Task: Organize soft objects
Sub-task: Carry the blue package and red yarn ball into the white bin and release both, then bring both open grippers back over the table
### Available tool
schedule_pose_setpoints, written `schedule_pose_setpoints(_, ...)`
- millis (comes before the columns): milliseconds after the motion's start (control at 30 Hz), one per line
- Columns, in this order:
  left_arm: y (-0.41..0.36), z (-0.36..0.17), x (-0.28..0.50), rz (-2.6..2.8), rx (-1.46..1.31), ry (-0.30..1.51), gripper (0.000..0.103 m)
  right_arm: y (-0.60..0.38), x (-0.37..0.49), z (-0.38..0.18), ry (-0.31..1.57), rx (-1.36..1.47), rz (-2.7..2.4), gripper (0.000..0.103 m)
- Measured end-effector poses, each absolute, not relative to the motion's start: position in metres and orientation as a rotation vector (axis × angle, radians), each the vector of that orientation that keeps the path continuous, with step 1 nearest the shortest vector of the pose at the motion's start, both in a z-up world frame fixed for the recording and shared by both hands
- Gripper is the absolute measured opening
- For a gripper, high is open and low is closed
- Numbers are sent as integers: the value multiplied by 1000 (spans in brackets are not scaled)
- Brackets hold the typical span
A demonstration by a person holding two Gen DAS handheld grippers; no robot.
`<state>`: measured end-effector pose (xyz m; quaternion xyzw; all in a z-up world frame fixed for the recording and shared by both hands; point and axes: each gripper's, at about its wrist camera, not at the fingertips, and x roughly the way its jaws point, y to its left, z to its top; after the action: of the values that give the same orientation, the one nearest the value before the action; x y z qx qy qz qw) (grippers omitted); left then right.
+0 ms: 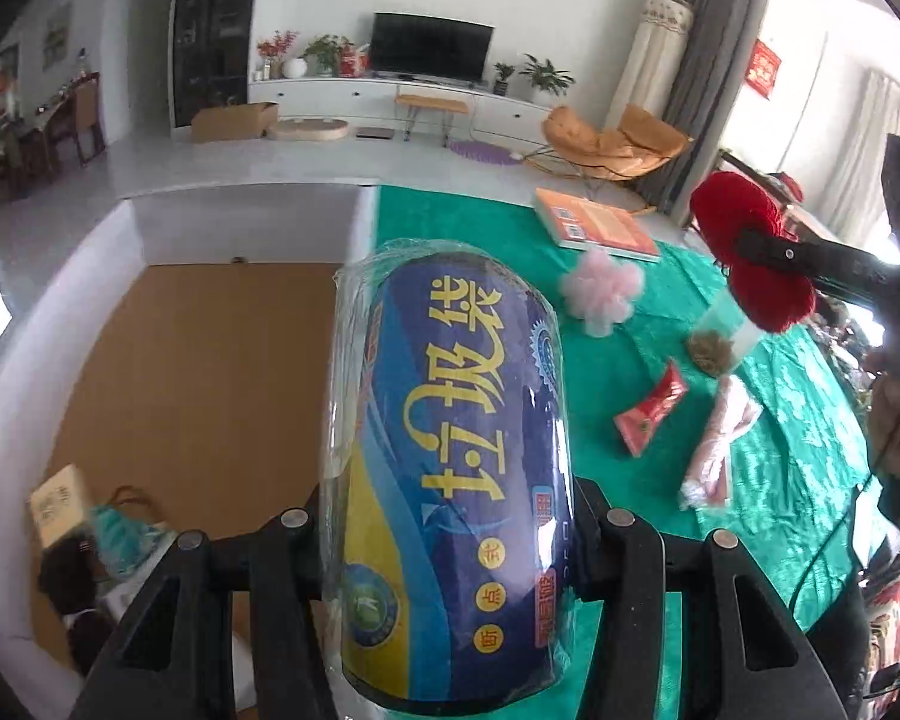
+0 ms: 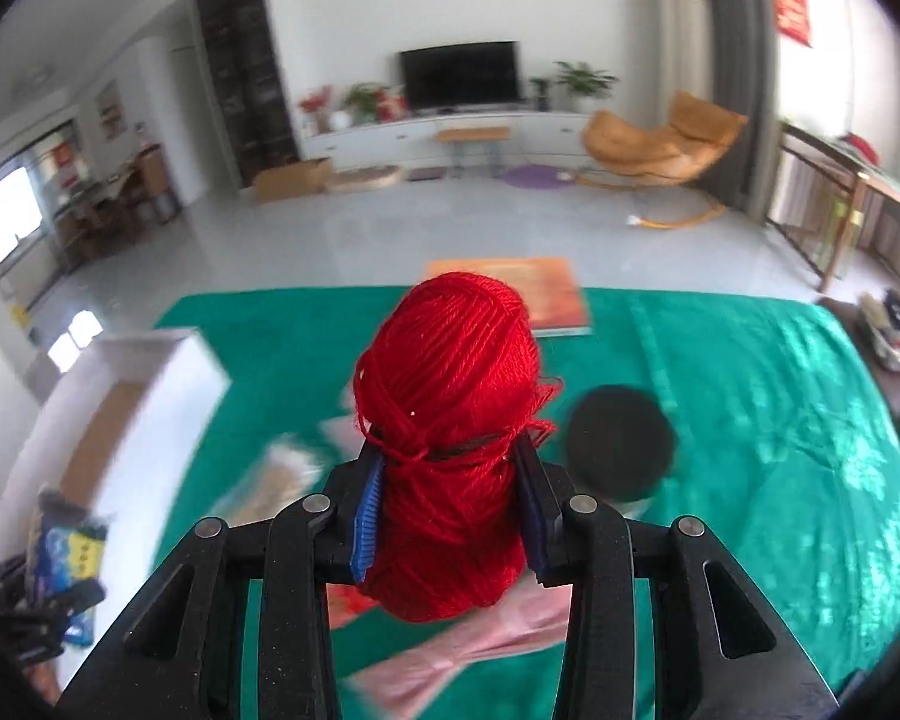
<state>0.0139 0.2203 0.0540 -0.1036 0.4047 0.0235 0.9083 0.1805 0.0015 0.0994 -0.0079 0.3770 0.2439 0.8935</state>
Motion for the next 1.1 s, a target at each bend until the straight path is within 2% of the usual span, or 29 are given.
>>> schedule_pose_setpoints(133, 287, 46, -27, 256, -184, 868, 54, 119, 125, 86, 862, 52, 829, 41)
schedule_pose_setpoints(167, 301, 43, -36, 322, -177, 868, 59, 140, 115, 86, 878, 81, 901, 47)
schedule_pose_setpoints(267, 329, 41, -55, 448, -191, 825, 88, 175, 93, 92, 865, 135, 1015, 75)
schedule_pose_setpoints(300, 334, 43, -61, 464, -205, 792, 93, 177, 88, 94, 843, 127, 1009, 75)
schedule_pose_setpoints(467, 306, 55, -60, 368, -262, 695, 95, 127, 83, 84, 731, -6, 794, 75)
schedule_pose_setpoints(667, 187, 63, -33, 35, -173, 706, 98, -5, 75, 6, 744, -131, 369, 75)
schedule_pose_setpoints(767, 119, 37, -17, -135, -118, 801, 100, -75, 62, -42, 809, -119, 191, 75)
schedule_pose_setpoints(867, 66, -13, 6, -193, -40, 930, 100, -131, 50, -77, 866, -105, 36, 75)
schedule_pose_setpoints(967, 40, -54, 29, -161, 25, 981, 100, -159, 40, -87, 848, -61, -11, 76)
schedule_pose_setpoints(1100, 32, -74, 61, -108, 94, 950, 100, -167, 40, -86, 840, -45, -40, 79)
